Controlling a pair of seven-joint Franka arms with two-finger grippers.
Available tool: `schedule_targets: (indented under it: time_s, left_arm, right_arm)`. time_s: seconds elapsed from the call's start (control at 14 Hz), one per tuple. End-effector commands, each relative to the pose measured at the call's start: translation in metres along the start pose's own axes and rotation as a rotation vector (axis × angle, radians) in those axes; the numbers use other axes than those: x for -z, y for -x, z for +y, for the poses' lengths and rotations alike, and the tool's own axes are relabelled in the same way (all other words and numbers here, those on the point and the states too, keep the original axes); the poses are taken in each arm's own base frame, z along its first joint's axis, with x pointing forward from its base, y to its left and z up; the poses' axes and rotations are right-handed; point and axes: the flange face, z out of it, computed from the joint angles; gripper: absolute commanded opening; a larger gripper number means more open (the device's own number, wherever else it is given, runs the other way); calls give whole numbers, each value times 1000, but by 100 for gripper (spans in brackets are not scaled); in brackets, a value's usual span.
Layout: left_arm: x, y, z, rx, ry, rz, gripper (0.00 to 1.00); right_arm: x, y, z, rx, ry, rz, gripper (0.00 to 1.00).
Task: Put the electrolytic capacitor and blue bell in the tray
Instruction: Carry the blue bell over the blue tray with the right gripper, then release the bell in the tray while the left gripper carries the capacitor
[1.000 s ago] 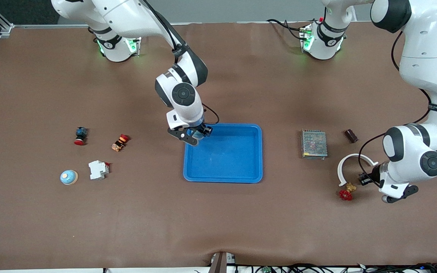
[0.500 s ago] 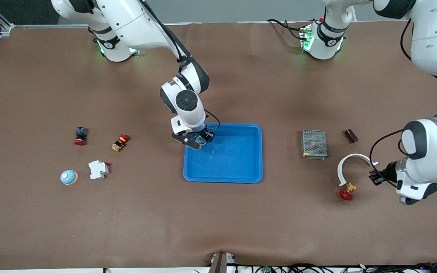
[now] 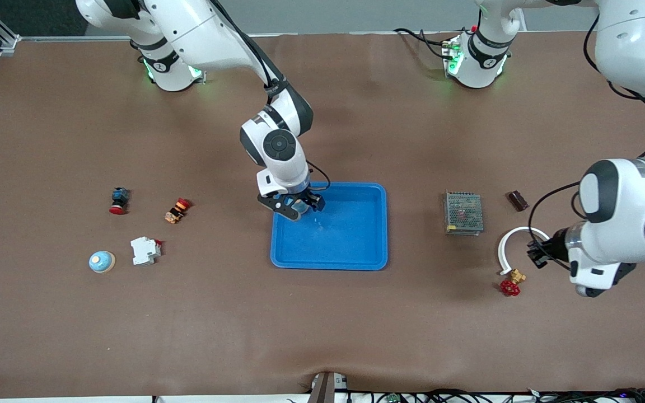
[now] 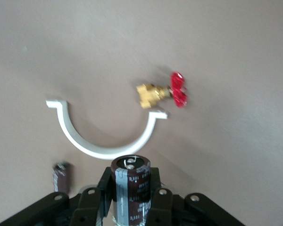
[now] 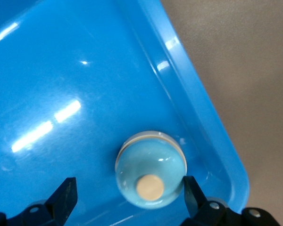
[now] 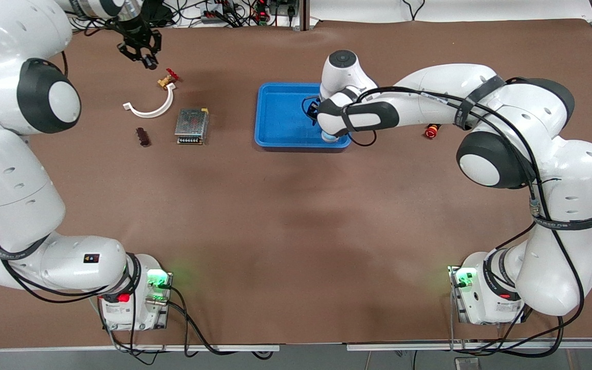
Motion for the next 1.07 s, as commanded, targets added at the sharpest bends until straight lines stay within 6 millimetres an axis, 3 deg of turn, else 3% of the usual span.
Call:
schedule_targets:
  time_s: [0.0, 0.14, 0.29, 0.43, 0.5, 0.86, 1.0]
  left_arm:
    - [18, 31, 33, 79, -11, 16, 17]
    - [20, 67, 70, 116, -8, 20, 17]
    - [20, 99, 100, 164, 0, 12, 17]
    - [21, 129, 124, 204, 13, -5, 17]
    - [22, 145, 135, 219, 19, -15, 17]
    - [10, 228, 190, 252, 8, -17, 17]
    - [2, 249, 204, 266, 10, -18, 17]
  right_arm:
    - [35, -12, -16, 12, 35, -23, 100]
    - [45, -35, -10, 118, 73, -42, 100]
    - [51, -74, 9, 269, 93, -66, 100]
    - [52, -119, 39, 309, 127, -96, 100]
    - [62, -143, 53, 330, 127, -83, 100]
    - [79, -220, 120, 370, 213, -9, 100]
    - [94, -247, 147, 416, 210, -10, 100]
